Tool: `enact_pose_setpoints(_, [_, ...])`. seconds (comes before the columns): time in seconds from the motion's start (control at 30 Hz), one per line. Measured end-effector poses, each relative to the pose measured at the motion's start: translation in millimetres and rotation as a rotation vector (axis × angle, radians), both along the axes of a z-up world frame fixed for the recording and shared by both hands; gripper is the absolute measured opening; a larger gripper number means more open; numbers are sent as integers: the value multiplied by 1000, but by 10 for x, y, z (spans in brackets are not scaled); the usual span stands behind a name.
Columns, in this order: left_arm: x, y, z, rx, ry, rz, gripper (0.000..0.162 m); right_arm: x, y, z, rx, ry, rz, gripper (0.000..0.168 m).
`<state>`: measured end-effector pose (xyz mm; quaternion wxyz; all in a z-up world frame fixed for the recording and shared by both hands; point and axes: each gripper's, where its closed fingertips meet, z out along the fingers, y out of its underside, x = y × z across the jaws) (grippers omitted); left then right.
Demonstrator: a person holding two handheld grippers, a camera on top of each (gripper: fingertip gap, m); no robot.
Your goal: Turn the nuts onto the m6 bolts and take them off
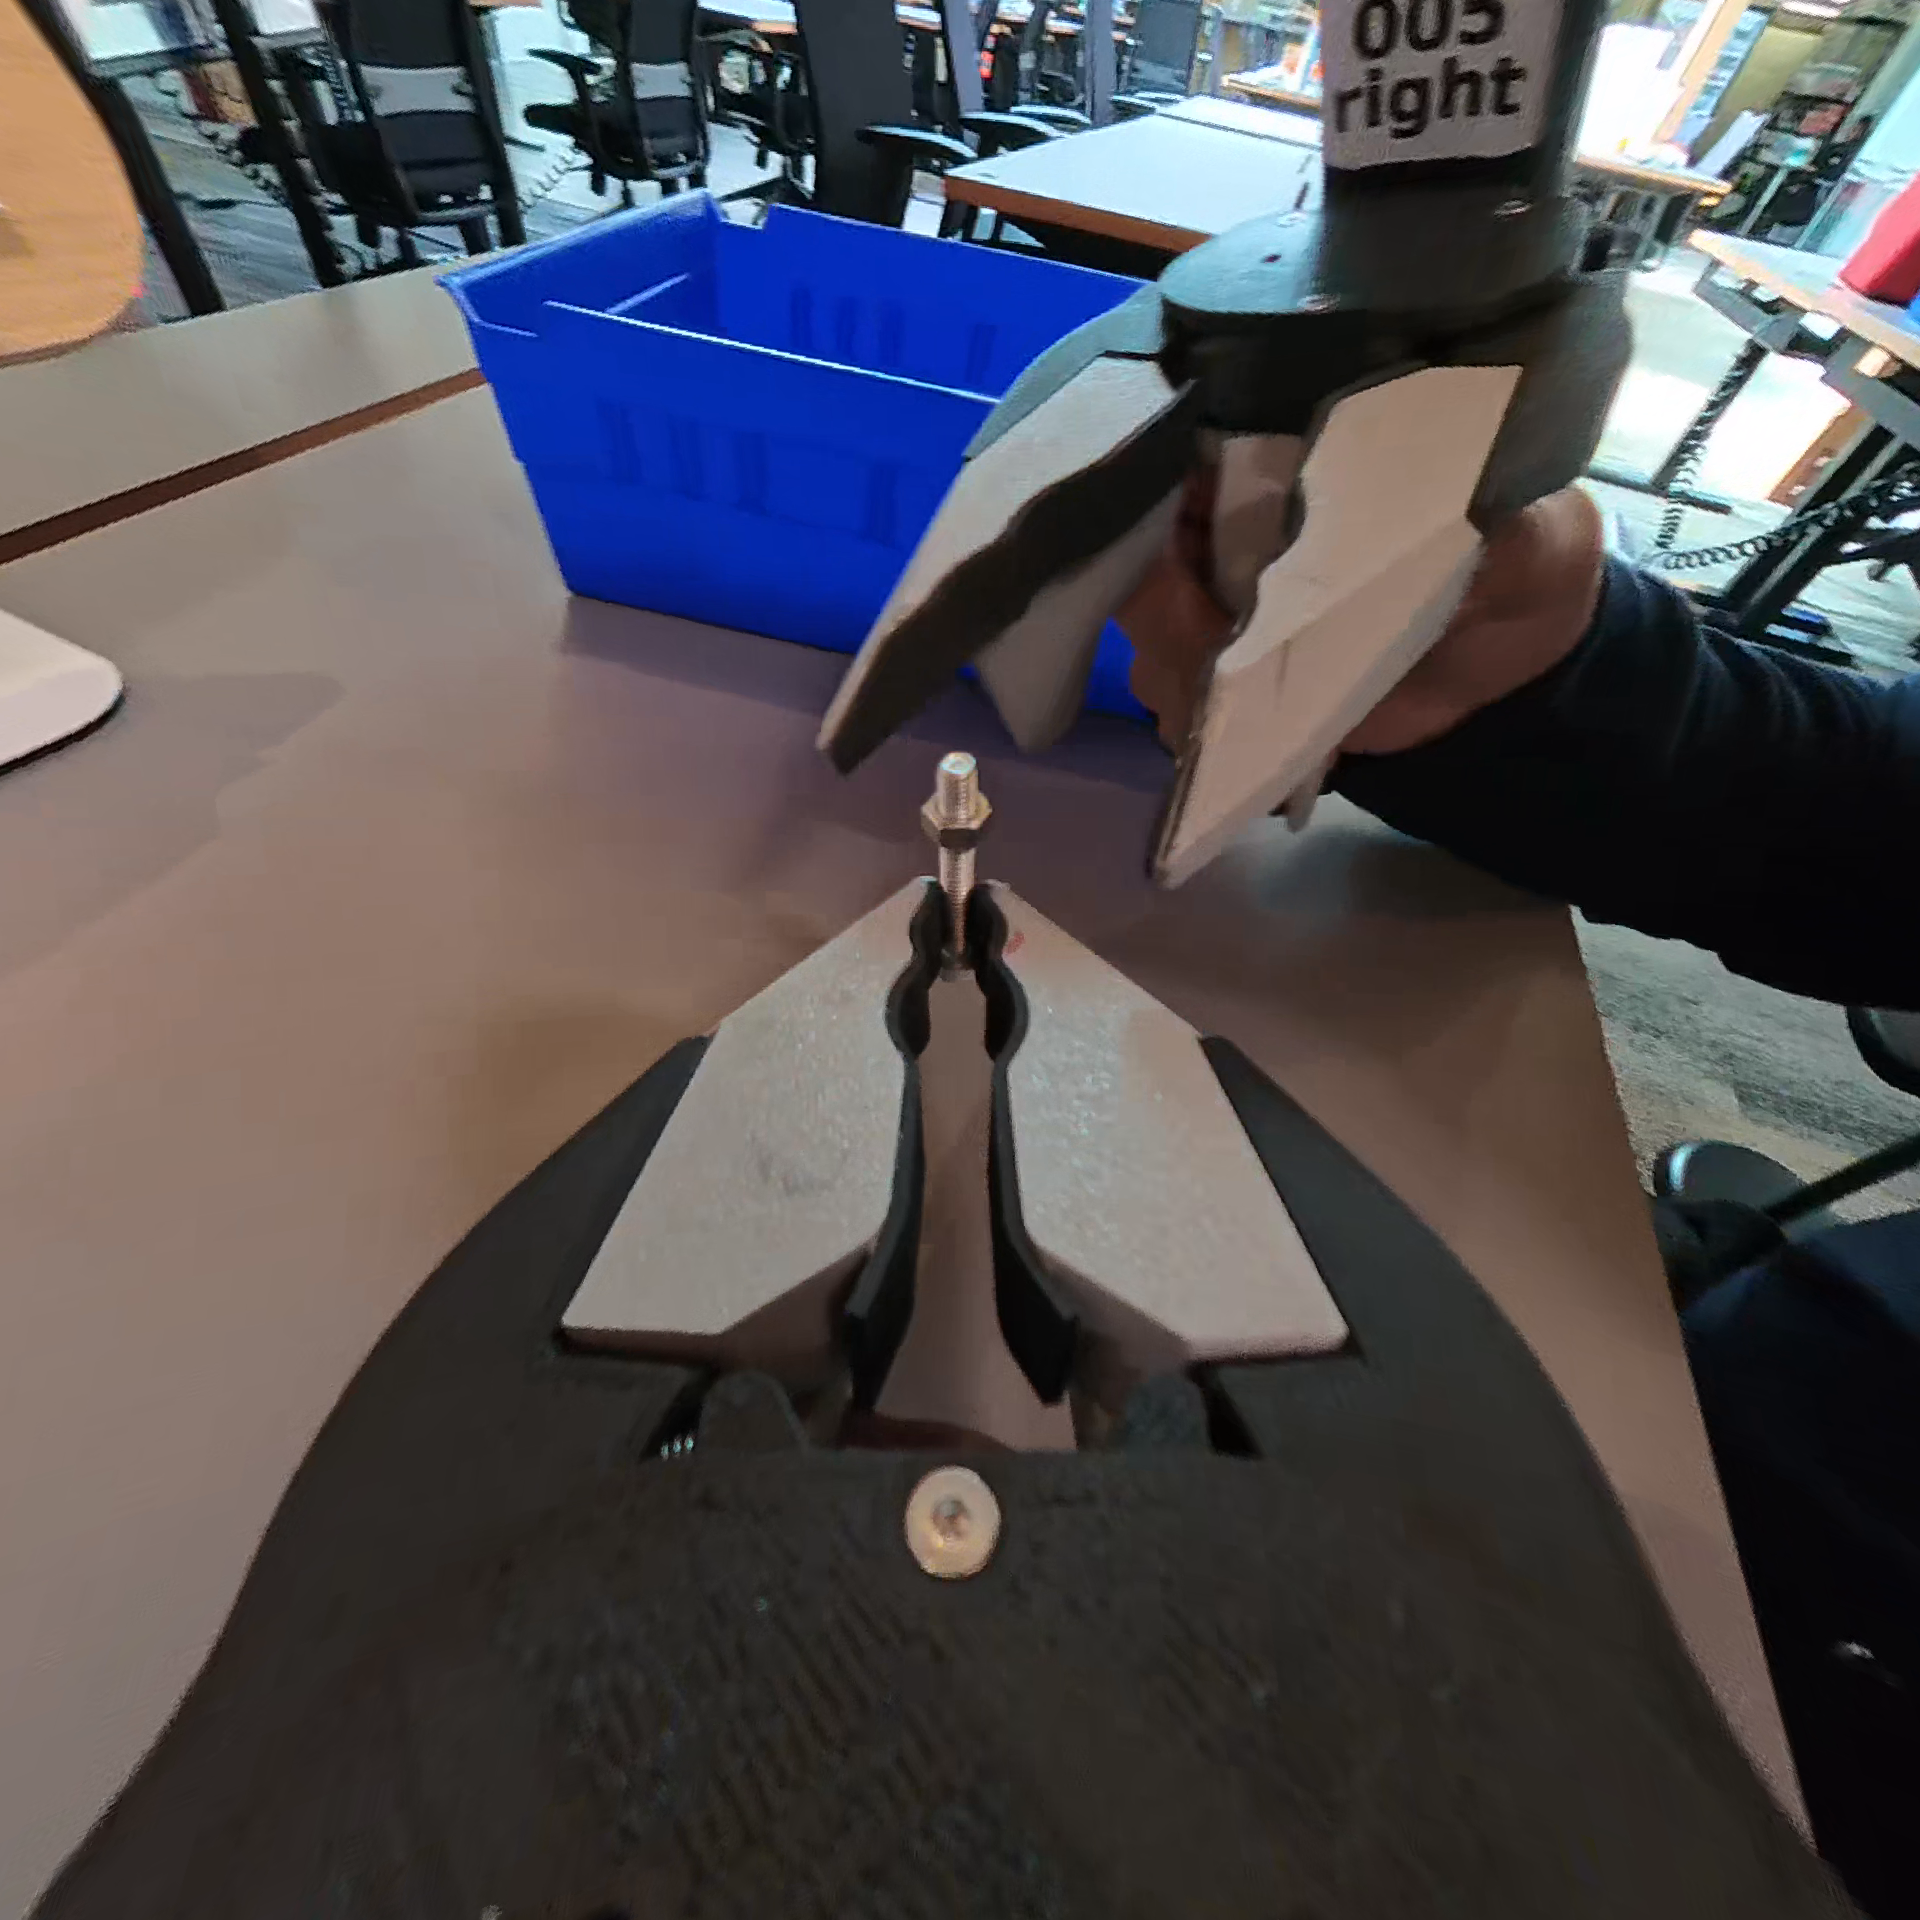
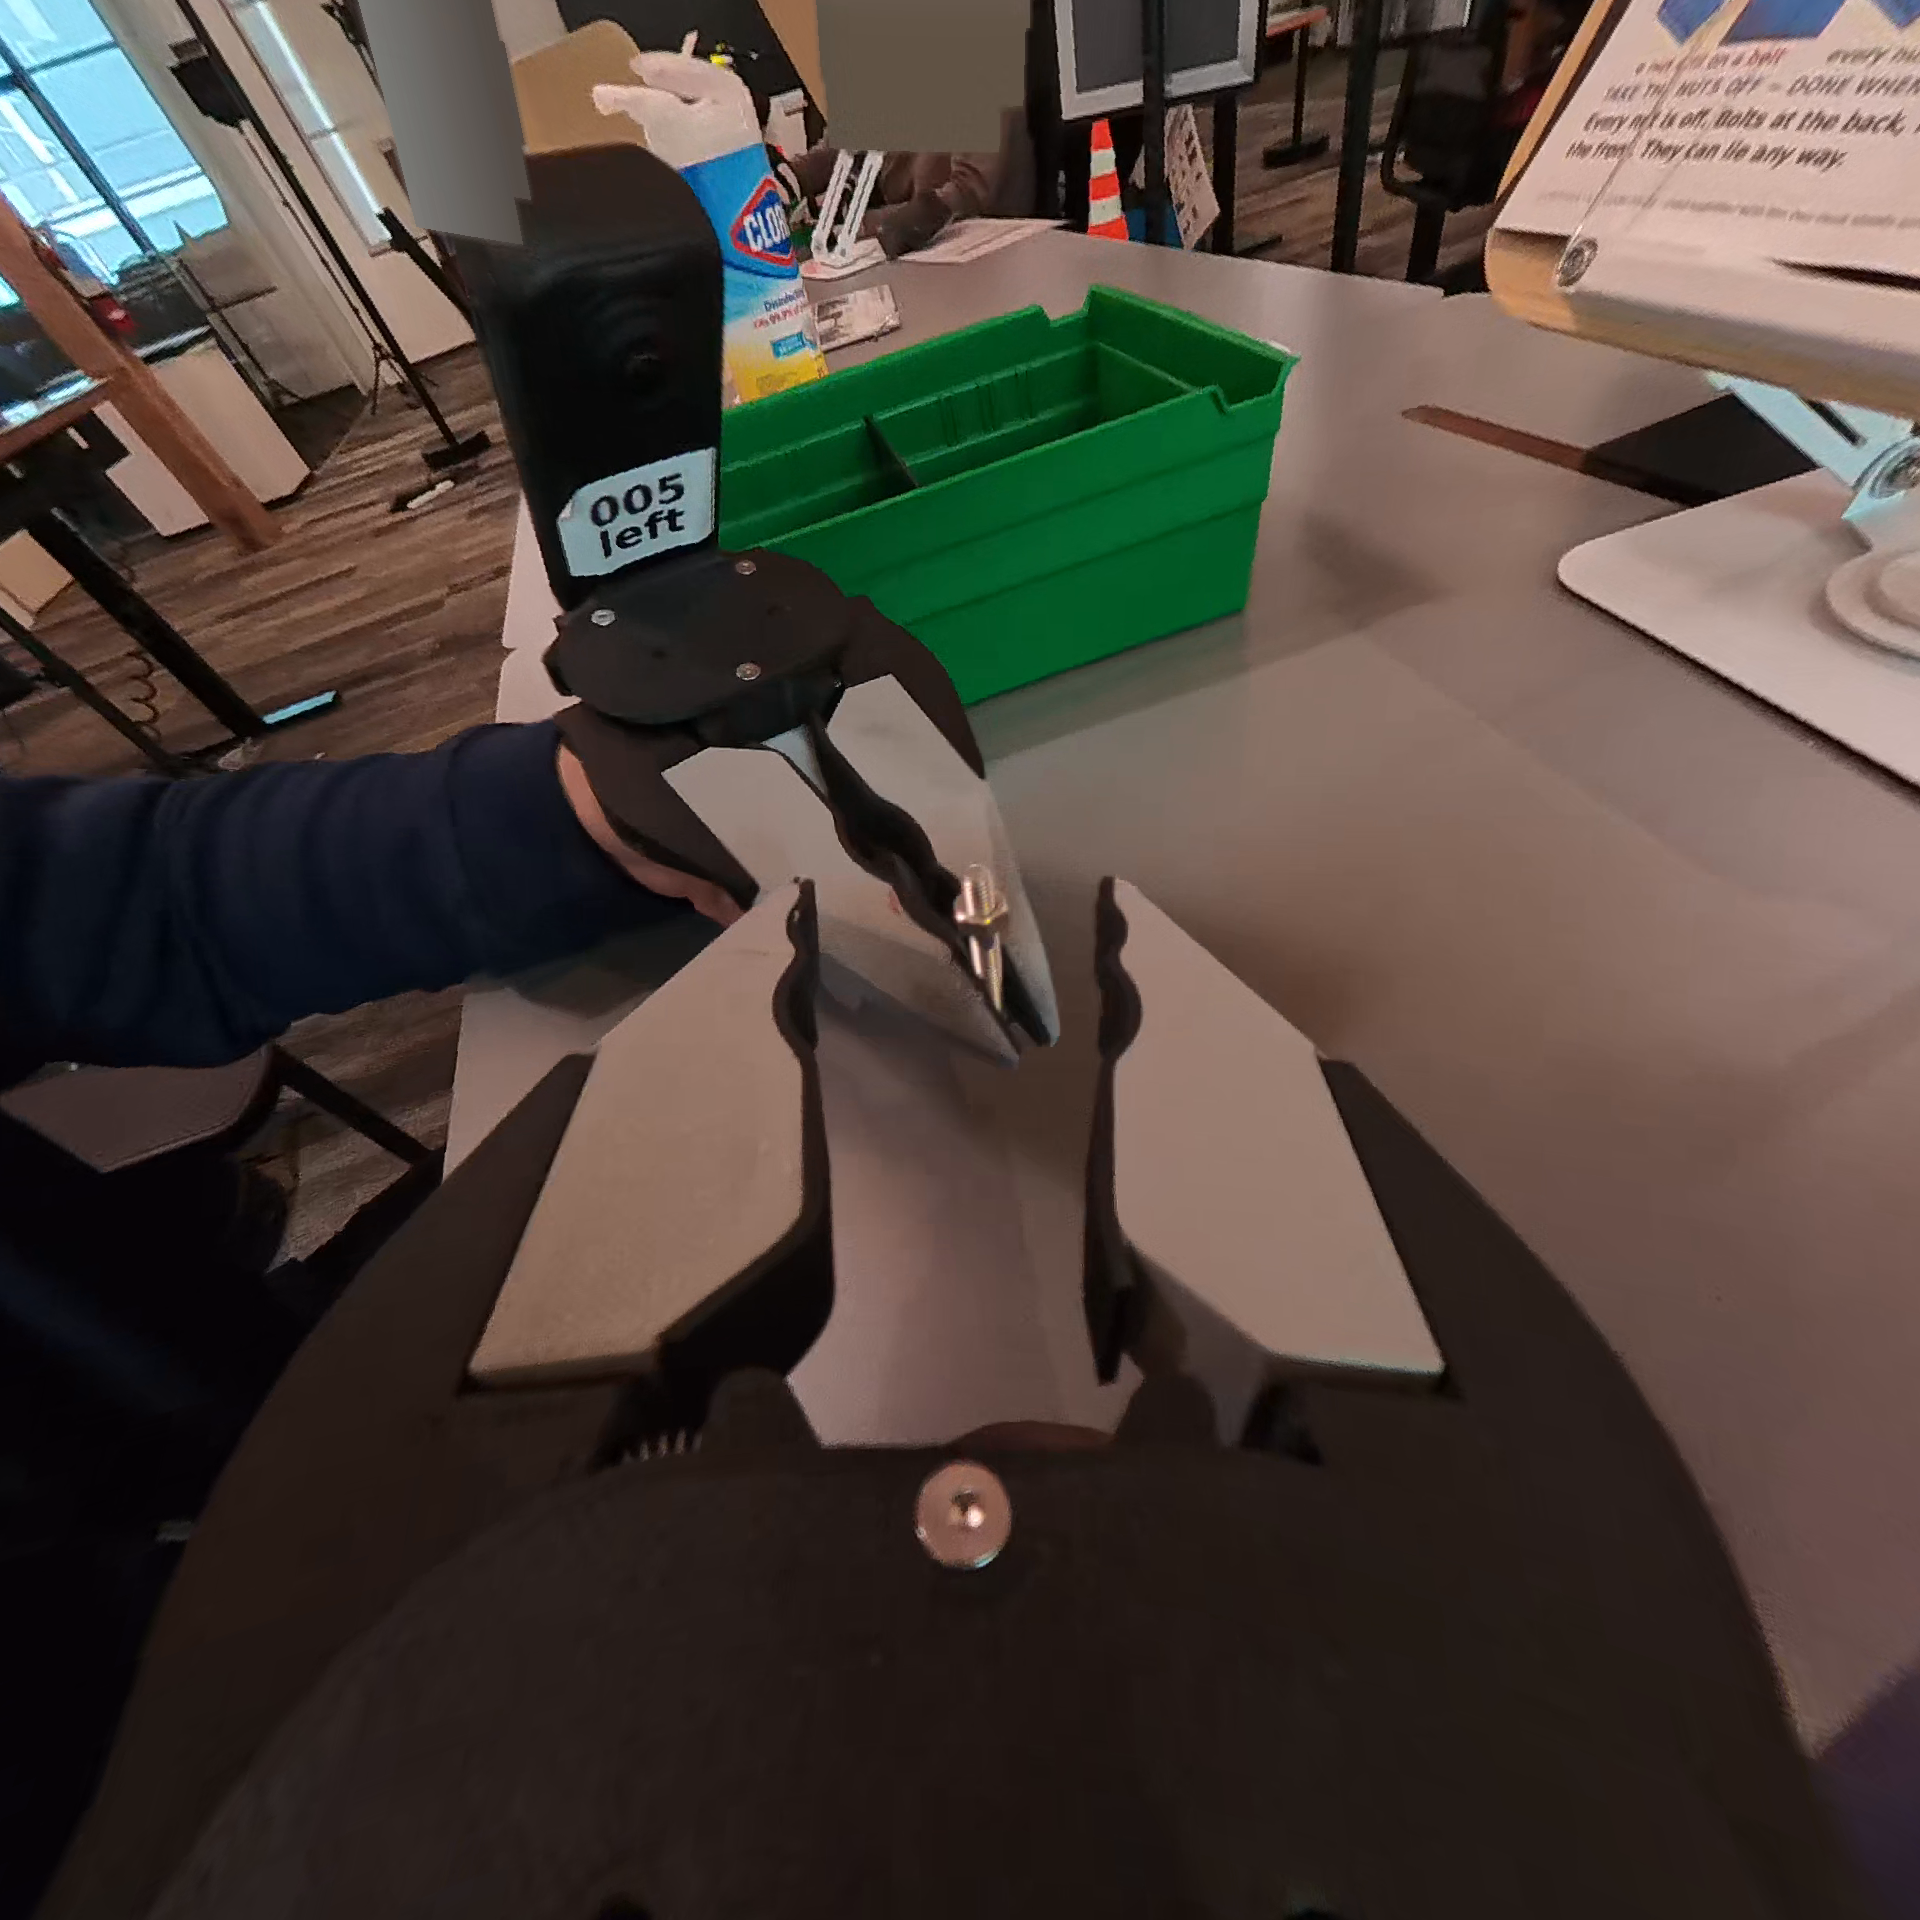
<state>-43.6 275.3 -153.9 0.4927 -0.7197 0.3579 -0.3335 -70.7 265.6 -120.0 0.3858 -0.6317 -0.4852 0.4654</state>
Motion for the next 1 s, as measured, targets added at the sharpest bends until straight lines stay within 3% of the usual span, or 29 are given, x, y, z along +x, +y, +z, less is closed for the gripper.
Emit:
enact_pose_setpoints(0.13, [-123,136,-32,2,25,93,2,-19,-218,-61,-17,-36,127,43])
enact_pose_setpoints(0.17, [-228,232,-50,-27,12,158,2,-3,-357,17,-25,6,212,9])
enact_pose_setpoints(0.27, [-377,314,-112,-127,-42,206,2,21,-304,221,-62,115,183,25])
enact_pose_setpoints(0.43, [-154,165,-89,-90,-27,97,2,35,115,-13,-67,15,-45,43])
enact_pose_setpoints(0.5, [-58,89,-94,-90,-21,48,2,-2,130,-99,-75,-15,-55,43])
enact_pose_setpoints(0.57, [-98,154,-148,-96,12,97,2,-47,27,-183,-87,-54,4,43])
enact_pose_setpoints(0.63, [-347,373,-186,-153,-16,255,2,-58,-308,-80,-99,-5,205,6])
enact_pose_setpoints(0.67, [-464,441,-162,-172,-60,302,2,-54,-356,-30,-95,19,231,0])
enact_pose_setpoints(0.77, [-481,389,-164,-176,-57,263,2,-47,76,-103,-65,-18,-15,36])
enact_pose_setpoints(0.9, [-57,91,-170,-172,-27,52,2,-88,201,-204,-67,-36,-64,54])
enact_pose_setpoints(0.93, [33,22,-189,-167,-5,9,2,-119,173,-224,-78,-38,-45,44])
enact_pose_setpoints(0.97, [82,2,-198,-150,17,0,2,-147,124,-256,-88,-47,-16,9])
enact_pose_setpoints(1.0, [89,19,-210,-135,36,18,2,-166,107,-285,-99,-56,-10,0])
